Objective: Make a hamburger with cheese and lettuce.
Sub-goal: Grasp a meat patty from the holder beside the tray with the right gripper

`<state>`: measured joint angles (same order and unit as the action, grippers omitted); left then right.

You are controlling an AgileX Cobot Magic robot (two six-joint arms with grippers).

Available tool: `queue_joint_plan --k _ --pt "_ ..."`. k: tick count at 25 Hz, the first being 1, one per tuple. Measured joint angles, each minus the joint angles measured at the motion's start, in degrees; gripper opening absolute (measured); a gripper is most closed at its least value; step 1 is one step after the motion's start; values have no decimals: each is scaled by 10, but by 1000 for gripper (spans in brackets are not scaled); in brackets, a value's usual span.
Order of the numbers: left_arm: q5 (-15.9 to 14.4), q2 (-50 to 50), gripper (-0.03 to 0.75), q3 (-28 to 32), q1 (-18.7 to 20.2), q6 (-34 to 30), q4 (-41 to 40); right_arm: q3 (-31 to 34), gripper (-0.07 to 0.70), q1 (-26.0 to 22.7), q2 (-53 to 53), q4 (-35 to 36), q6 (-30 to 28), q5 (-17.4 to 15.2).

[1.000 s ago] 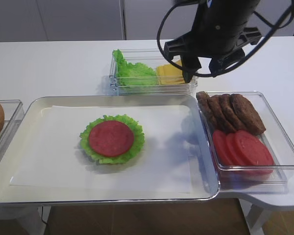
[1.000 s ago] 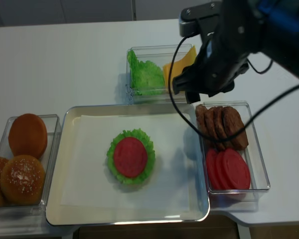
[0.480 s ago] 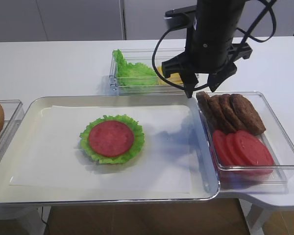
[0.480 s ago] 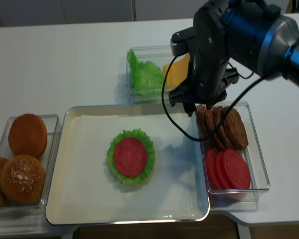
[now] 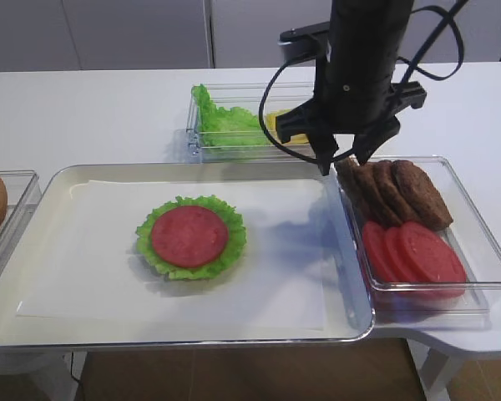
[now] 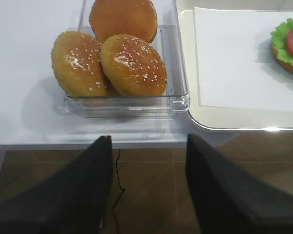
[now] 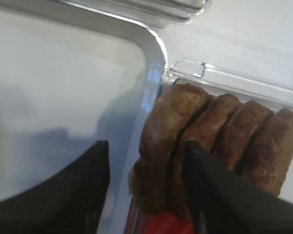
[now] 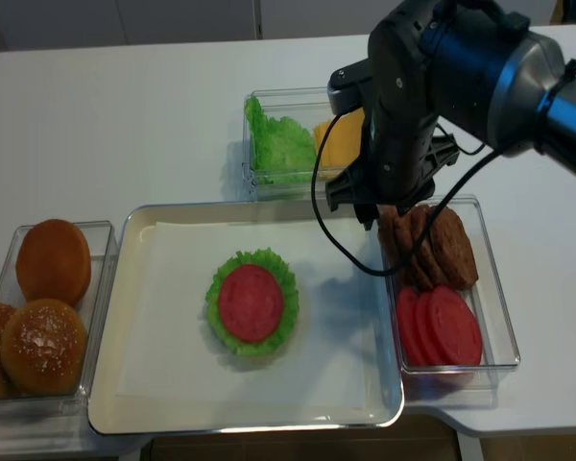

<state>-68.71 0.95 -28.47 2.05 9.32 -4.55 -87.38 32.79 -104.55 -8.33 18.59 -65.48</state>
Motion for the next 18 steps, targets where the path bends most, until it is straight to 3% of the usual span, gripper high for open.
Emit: queue_joint_plan --k 10,18 --pt "0 0 362 0 0 0 0 0 309 0 -7 -15 7 8" --pt "0 0 362 0 0 0 0 0 305 0 -9 -20 7 8"
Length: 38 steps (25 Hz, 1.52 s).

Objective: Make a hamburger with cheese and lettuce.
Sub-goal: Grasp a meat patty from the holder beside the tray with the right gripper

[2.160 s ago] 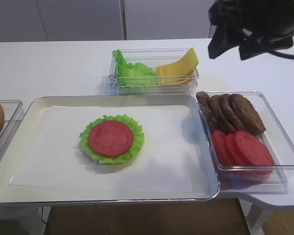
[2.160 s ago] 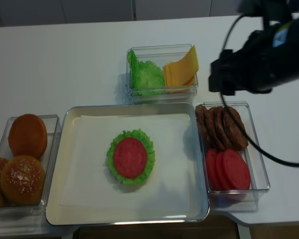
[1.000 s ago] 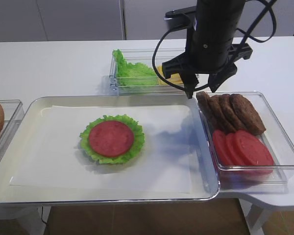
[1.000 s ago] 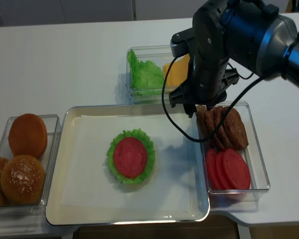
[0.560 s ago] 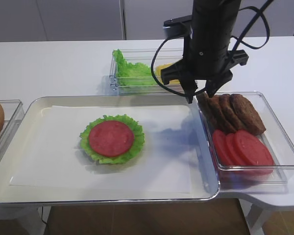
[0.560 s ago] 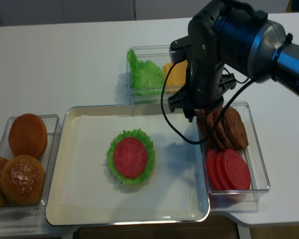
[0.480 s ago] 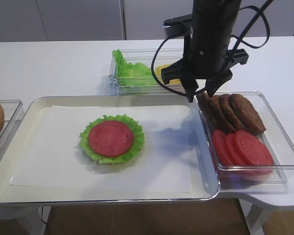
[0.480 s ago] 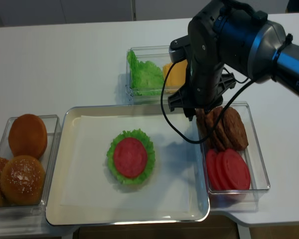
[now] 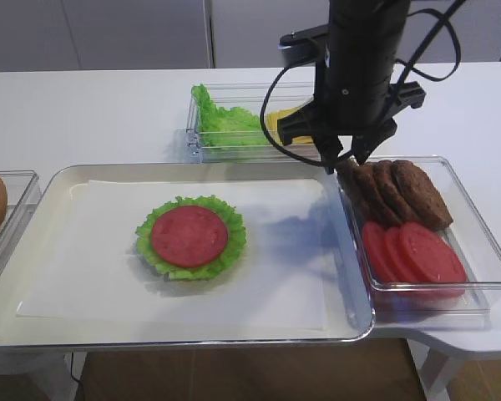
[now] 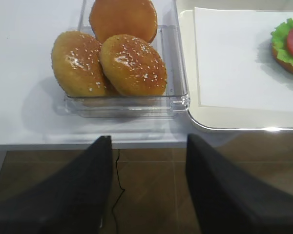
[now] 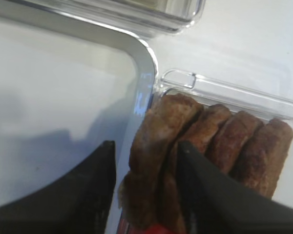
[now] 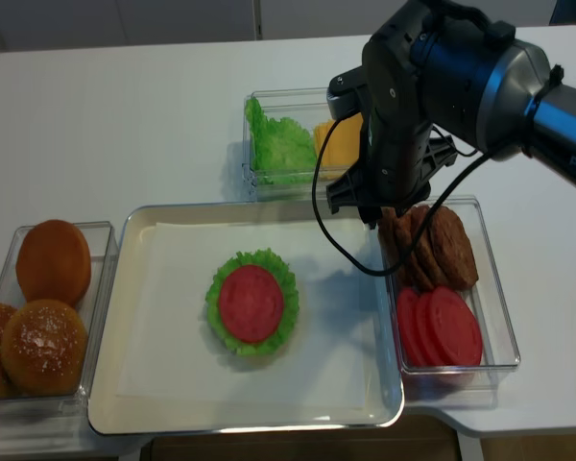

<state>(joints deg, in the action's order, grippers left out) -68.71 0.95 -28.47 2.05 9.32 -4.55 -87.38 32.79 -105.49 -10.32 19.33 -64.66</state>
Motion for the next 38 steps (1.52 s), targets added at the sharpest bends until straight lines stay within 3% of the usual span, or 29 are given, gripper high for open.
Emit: queue_joint_plan --k 14,21,38 --pt "0 0 362 0 0 0 0 -1 298 0 -12 -6 0 -4" --pt "0 0 362 0 0 0 0 -1 210 0 -12 -8 0 -4" --pt "0 0 362 0 0 0 0 -6 120 0 -12 -8 0 -15"
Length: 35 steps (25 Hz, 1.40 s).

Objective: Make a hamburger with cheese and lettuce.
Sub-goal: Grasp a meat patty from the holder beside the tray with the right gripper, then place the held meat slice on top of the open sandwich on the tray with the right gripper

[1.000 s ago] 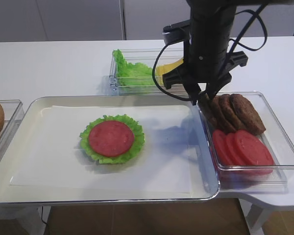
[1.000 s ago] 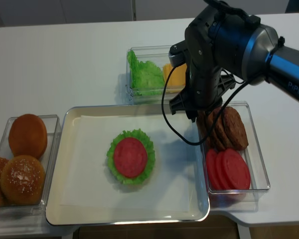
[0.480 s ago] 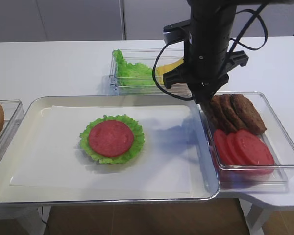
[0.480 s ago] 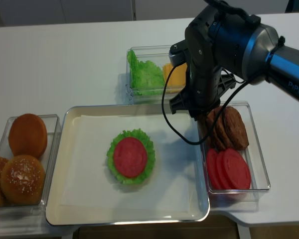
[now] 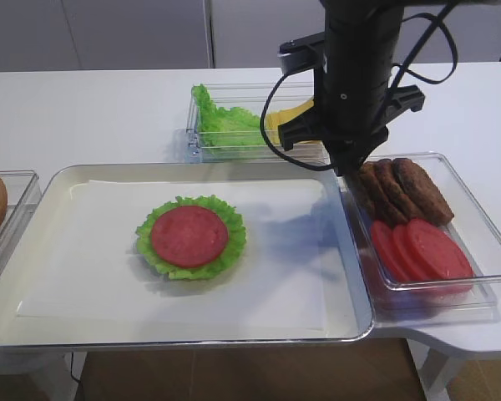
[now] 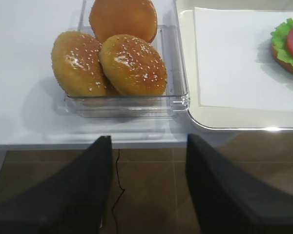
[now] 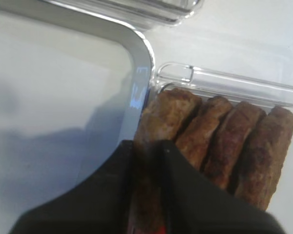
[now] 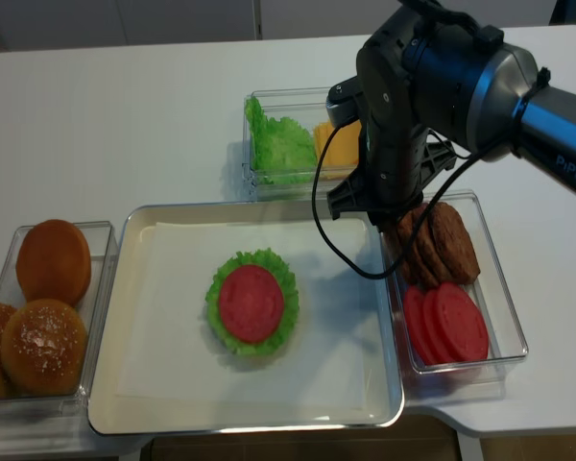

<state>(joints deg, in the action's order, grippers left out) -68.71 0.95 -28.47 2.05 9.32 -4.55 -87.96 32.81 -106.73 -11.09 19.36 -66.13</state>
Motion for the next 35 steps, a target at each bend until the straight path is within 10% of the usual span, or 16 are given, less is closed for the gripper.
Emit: queue_joint_plan --k 35 --pt "0 0 362 0 0 0 0 -29 111 0 114 6 13 -33"
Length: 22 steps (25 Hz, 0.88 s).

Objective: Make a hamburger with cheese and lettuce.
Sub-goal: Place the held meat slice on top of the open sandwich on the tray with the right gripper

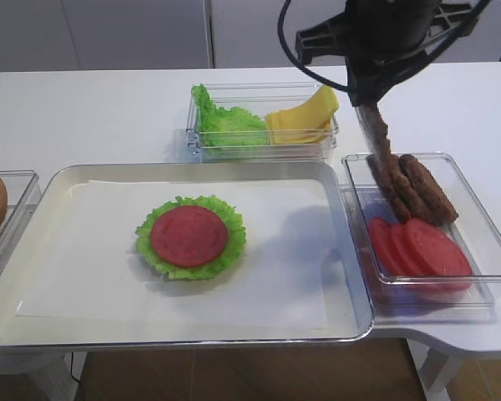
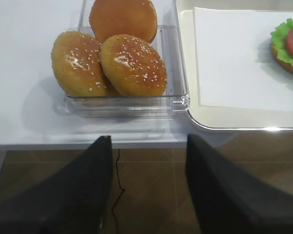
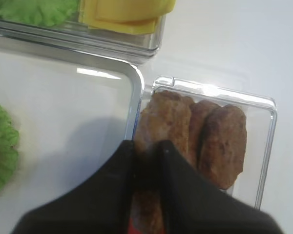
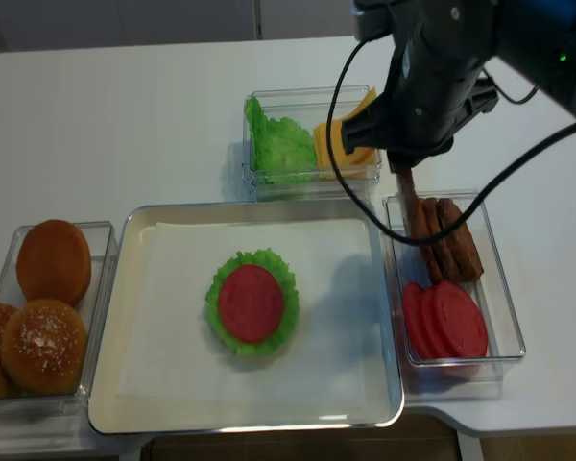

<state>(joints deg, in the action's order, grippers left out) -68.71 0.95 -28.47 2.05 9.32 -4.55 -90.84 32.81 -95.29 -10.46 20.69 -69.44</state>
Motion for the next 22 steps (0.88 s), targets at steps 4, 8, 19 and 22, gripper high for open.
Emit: queue_joint_plan --k 4,8,19,22 --pt "0 0 362 0 0 0 0 -1 110 4 13 8 -1 -8" --pt "0 0 362 0 0 0 0 -9 109 38 13 3 -5 -15" --pt "0 0 362 0 0 0 0 -11 109 156 13 -41 31 6" --pt "0 0 362 0 0 0 0 -11 108 174 13 -45 37 12"
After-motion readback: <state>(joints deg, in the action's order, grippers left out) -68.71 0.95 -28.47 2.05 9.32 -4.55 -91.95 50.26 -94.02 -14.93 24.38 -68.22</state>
